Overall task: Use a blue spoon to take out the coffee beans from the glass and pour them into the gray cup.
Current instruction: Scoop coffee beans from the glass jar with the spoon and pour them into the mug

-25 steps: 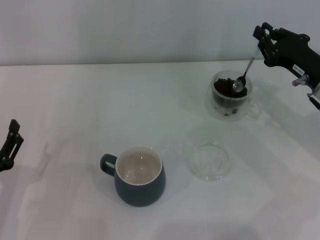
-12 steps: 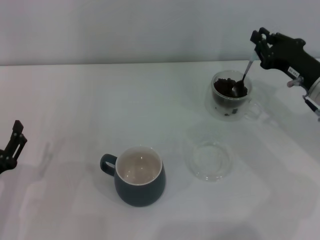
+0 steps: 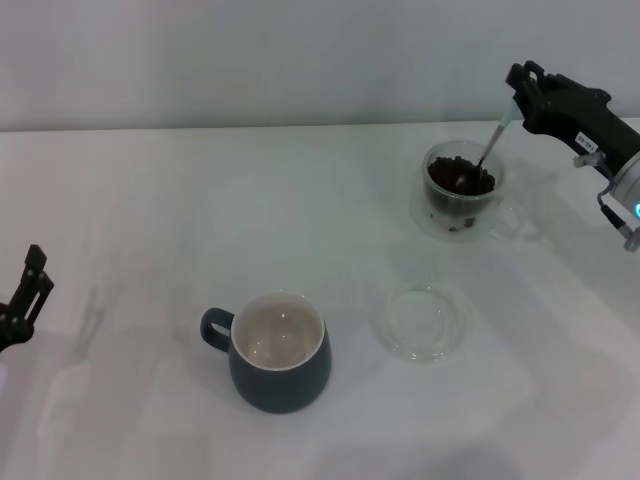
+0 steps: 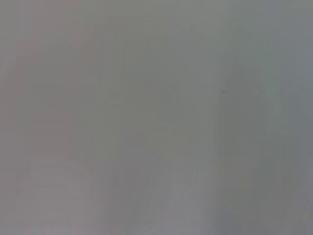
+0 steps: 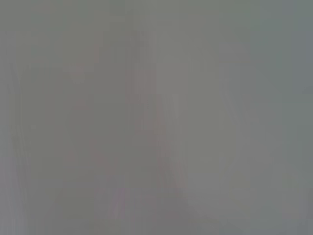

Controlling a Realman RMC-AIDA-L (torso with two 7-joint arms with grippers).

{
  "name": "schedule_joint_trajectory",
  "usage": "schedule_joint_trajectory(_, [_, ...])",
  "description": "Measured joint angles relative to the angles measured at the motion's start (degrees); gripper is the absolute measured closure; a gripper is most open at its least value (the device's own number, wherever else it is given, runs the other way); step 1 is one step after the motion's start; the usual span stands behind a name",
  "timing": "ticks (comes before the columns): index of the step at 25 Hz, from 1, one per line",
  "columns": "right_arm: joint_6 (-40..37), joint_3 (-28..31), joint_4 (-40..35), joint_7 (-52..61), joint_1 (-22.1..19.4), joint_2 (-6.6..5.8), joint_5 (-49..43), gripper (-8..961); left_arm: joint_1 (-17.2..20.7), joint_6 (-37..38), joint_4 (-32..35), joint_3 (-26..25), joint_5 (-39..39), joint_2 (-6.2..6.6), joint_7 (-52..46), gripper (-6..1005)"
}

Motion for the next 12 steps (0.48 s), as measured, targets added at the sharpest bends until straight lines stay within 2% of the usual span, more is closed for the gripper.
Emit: schedule_joint_trajectory(12, [6.3, 0.3, 0.0, 13.2, 0.0, -0.15, 1.3, 804, -0.3, -1.5, -0.1, 0.0, 0.0, 0.20, 0.3, 170])
